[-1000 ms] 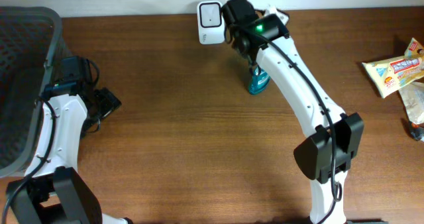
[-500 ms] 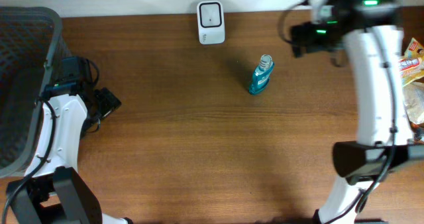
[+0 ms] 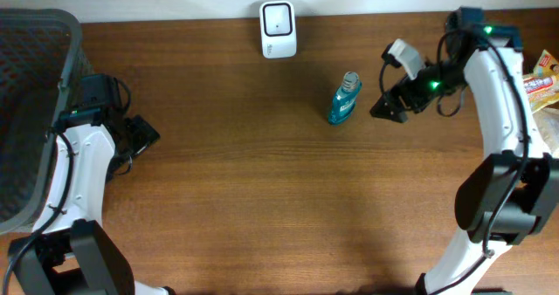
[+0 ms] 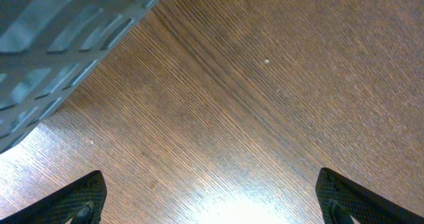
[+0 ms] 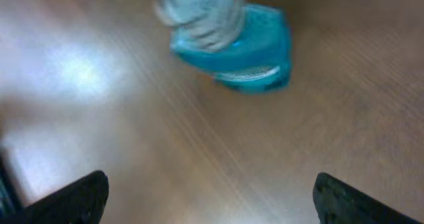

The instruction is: Scan the item barcode

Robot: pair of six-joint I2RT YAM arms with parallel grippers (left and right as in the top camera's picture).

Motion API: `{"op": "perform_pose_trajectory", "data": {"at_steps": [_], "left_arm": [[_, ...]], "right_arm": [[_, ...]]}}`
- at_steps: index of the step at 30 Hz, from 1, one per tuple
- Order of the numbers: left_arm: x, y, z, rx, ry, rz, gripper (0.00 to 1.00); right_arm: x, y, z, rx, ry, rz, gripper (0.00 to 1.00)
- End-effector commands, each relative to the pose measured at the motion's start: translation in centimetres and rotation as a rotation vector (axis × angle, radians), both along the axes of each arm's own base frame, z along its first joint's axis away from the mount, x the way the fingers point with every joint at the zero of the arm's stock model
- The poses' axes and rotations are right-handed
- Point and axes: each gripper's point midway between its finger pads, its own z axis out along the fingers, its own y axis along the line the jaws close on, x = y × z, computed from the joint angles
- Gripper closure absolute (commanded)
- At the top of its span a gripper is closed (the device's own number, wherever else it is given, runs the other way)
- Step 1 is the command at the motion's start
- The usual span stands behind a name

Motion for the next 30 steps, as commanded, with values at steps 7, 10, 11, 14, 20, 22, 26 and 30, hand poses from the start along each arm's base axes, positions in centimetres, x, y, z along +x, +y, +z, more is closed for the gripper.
{"op": "perform_pose_trajectory", "data": {"at_steps": [7, 10, 11, 14, 20, 22, 26, 30], "left_arm": [[-0.3, 0.3, -0.4, 0.000, 0.015, 0.011, 0.01], [-0.3, 0.3, -0.4, 0.000, 0.015, 0.011, 0.01], [-0.3, 0.3, -0.4, 0.000, 0.015, 0.011, 0.01], [-0.3, 0.3, -0.4, 0.000, 0.015, 0.011, 0.01], [-0.3, 0.3, -0.4, 0.000, 0.014, 0.011, 0.01], [-0.3, 0.3, -0.4, 0.000, 0.015, 0.011, 0.01], [-0.3, 0.3, -0.4, 0.000, 0.015, 0.011, 0.01], [-0.3, 0.3, -0.4, 0.000, 0.015, 0.011, 0.01]], "right_arm": [[3.0, 3.8, -0.7, 0.014, -0.097, -0.043, 0.01], [3.5, 5.7, -0.4, -0.046, -0.143, 0.002, 0.00], [3.7, 6.5, -0.1, -0.066, -0.161, 0.020, 0.00], [4.4, 7.5, 0.5, -0.144, -0.199, 0.018, 0.00], [6.0, 6.7, 0.3, -0.312, -0.247, -0.073, 0.01], [6.0, 6.6, 0.3, -0.311, -0.245, -0.077, 0.01], [5.9, 6.6, 0.3, -0.320, -0.257, -0.048, 0.00], [5.4, 6.5, 0.1, -0.355, -0.281, 0.062, 0.15]]}}
